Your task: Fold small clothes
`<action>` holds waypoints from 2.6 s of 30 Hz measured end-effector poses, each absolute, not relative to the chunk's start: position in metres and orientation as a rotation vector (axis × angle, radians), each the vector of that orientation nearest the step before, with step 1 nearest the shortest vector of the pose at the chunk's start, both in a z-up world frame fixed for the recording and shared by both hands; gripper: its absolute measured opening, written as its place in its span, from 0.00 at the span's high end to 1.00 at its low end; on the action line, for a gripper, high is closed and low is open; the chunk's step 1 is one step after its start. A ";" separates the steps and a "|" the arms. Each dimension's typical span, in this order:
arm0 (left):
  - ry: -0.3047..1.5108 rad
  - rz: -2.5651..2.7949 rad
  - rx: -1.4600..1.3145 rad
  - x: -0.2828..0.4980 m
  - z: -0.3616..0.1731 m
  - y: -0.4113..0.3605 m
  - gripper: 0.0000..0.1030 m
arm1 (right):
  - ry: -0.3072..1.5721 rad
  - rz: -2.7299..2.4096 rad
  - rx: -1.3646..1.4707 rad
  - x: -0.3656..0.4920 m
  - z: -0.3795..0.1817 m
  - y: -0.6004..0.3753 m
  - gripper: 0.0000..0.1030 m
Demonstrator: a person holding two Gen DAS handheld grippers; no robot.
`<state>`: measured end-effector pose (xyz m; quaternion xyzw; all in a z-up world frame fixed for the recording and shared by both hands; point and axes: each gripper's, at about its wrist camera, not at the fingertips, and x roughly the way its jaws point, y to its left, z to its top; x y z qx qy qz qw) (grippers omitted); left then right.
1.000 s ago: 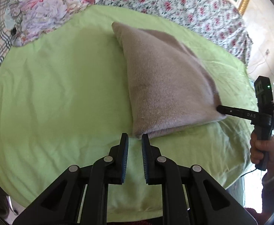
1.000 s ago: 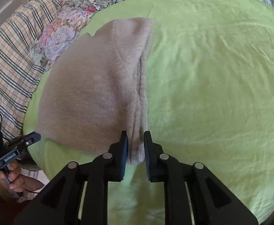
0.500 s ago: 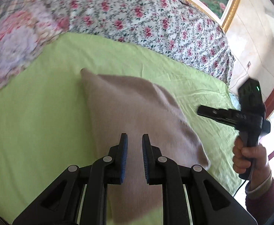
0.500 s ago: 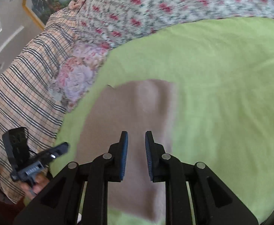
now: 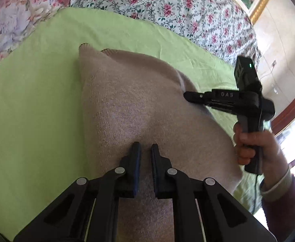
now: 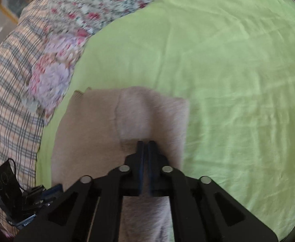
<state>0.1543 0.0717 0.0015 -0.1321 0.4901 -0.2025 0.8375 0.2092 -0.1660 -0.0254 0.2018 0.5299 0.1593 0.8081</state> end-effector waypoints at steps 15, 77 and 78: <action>1.069 -0.486 -0.178 0.047 -0.003 0.065 0.89 | 1.140 0.418 0.219 0.053 -0.018 -0.158 0.93; 1.023 -0.226 -0.120 0.024 0.026 0.093 0.33 | 0.980 0.276 0.279 0.012 0.021 -0.174 0.43; 1.016 -0.217 -0.109 0.022 0.029 0.092 0.29 | 0.974 0.288 0.270 0.007 0.024 -0.171 0.39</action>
